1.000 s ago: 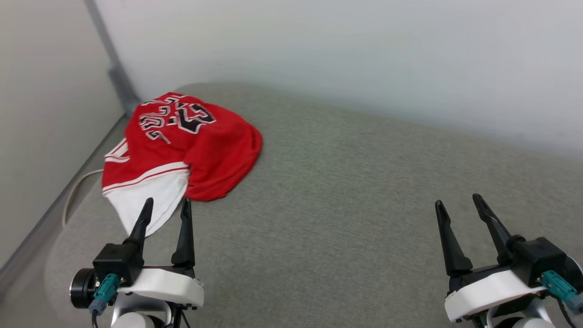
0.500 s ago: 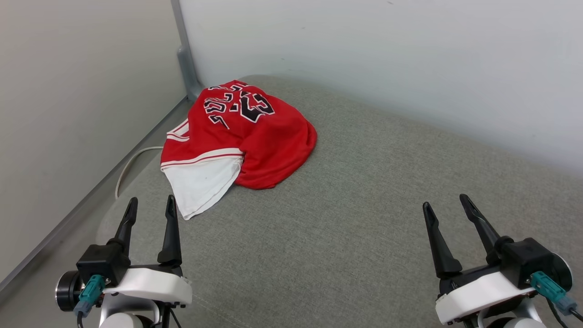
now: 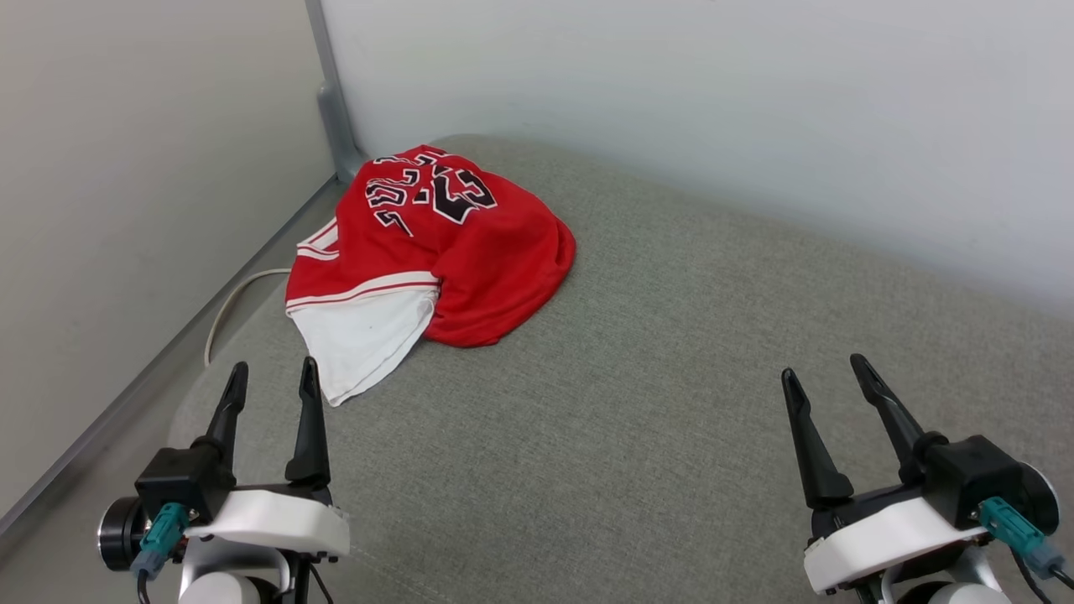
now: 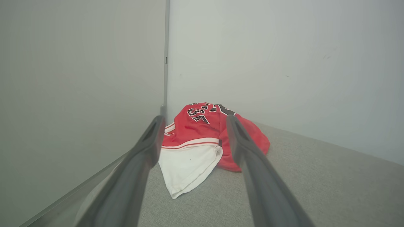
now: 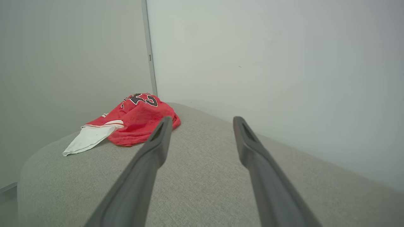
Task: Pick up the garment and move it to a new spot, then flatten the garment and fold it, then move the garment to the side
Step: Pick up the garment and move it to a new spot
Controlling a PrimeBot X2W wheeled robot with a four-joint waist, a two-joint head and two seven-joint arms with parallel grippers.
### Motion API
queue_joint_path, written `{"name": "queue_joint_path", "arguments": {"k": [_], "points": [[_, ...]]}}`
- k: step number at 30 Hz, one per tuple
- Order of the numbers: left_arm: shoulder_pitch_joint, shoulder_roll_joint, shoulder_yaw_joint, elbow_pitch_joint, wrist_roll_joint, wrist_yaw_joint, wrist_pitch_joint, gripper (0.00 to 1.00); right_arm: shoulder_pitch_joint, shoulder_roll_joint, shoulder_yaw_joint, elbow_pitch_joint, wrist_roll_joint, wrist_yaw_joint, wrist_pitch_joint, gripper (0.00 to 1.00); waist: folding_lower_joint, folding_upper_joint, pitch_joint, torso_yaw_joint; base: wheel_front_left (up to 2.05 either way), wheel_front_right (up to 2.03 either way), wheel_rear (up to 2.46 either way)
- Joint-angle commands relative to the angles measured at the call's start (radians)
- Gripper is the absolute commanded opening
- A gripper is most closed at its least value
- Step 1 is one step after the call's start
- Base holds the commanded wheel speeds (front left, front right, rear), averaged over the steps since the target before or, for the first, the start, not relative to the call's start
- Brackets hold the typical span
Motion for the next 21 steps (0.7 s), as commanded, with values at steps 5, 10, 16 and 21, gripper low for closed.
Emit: {"name": "queue_joint_path", "arguments": {"k": [5,10,16,21], "points": [[-0.069,-0.001,0.001,0.034,-0.024,-0.006,-0.003,1.00,-0.032,0.002,-0.001,-0.038,-0.040,-0.001,0.032,1.00,0.0000,0.0000,0.070,-0.035,0.00,0.00,0.00],[-0.205,0.004,-0.002,0.114,-0.125,-0.022,0.038,1.00,-0.073,-0.013,0.005,-0.076,-0.066,-0.001,0.069,1.00,0.0000,0.0000,0.163,-0.079,0.00,0.00,0.00],[-0.411,0.073,0.016,0.185,-0.190,-0.027,0.145,1.00,-0.142,-0.043,0.018,-0.112,-0.074,-0.001,0.092,1.00,0.0000,0.0000,0.293,-0.143,0.00,0.00,0.00],[-0.585,0.145,0.040,0.271,-0.251,-0.030,0.286,1.00,-0.204,-0.061,0.025,-0.127,-0.075,-0.001,0.094,1.00,0.0000,0.0000,0.404,-0.199,0.00,0.00,0.00]]}}
